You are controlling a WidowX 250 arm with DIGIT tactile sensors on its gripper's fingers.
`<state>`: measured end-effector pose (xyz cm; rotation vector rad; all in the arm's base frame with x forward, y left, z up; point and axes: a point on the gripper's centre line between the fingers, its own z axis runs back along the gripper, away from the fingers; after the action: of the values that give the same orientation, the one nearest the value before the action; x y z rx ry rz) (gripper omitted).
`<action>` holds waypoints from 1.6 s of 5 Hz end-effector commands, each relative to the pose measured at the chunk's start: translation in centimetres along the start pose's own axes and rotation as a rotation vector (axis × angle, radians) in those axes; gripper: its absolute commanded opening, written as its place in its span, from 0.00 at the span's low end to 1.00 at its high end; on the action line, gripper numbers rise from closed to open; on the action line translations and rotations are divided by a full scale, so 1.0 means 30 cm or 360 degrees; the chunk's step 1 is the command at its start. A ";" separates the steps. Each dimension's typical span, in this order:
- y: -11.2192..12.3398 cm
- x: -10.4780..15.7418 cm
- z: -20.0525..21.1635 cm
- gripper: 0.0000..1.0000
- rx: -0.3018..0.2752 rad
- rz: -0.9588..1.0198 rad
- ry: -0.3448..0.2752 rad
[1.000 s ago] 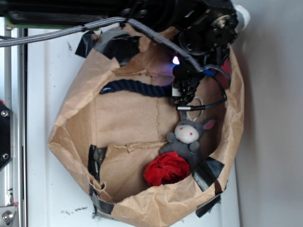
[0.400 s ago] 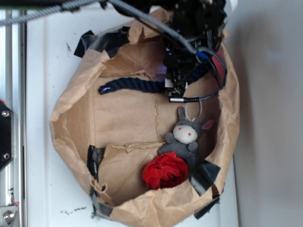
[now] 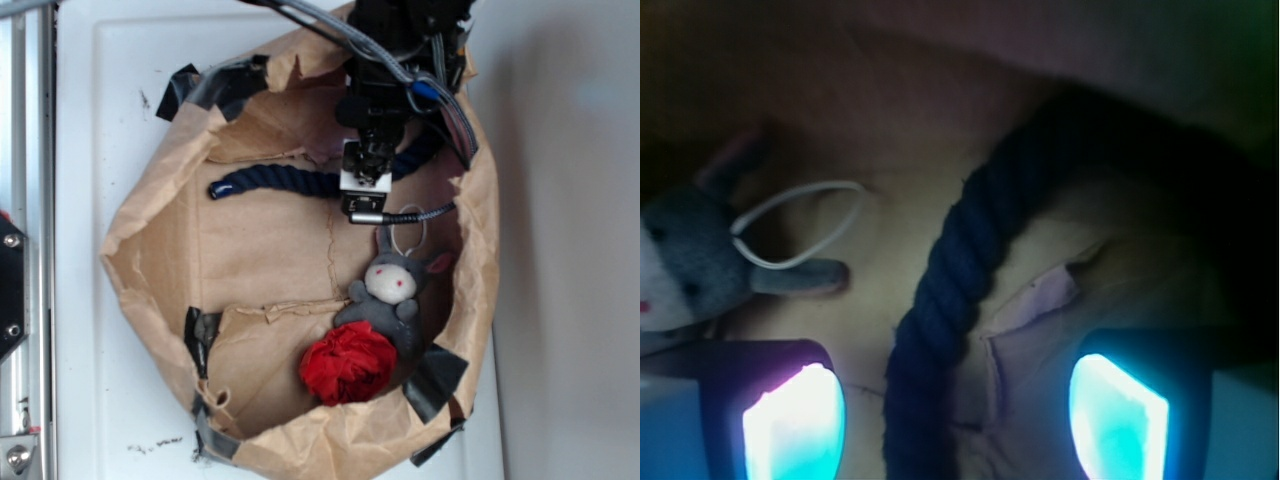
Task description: Grab the blue rope.
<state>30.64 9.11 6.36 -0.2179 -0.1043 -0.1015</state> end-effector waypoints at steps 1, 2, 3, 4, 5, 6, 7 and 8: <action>-0.070 -0.016 -0.028 1.00 0.0265 -0.0113 -0.0073; -0.081 -0.013 -0.084 1.00 0.0318 -0.0107 -0.0035; -0.089 -0.015 -0.142 1.00 0.0326 -0.0094 0.0020; -0.110 -0.032 -0.186 1.00 0.0360 -0.0110 0.0021; -0.135 -0.068 -0.202 0.00 0.0350 -0.0086 -0.0001; -0.146 -0.084 -0.195 0.00 0.0352 -0.0069 -0.0027; -0.148 -0.094 -0.189 0.00 0.0340 -0.0042 -0.0030; -0.148 -0.099 -0.180 0.00 0.0330 -0.0027 -0.0048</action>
<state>28.05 4.40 1.50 -0.0076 -0.1490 -0.0847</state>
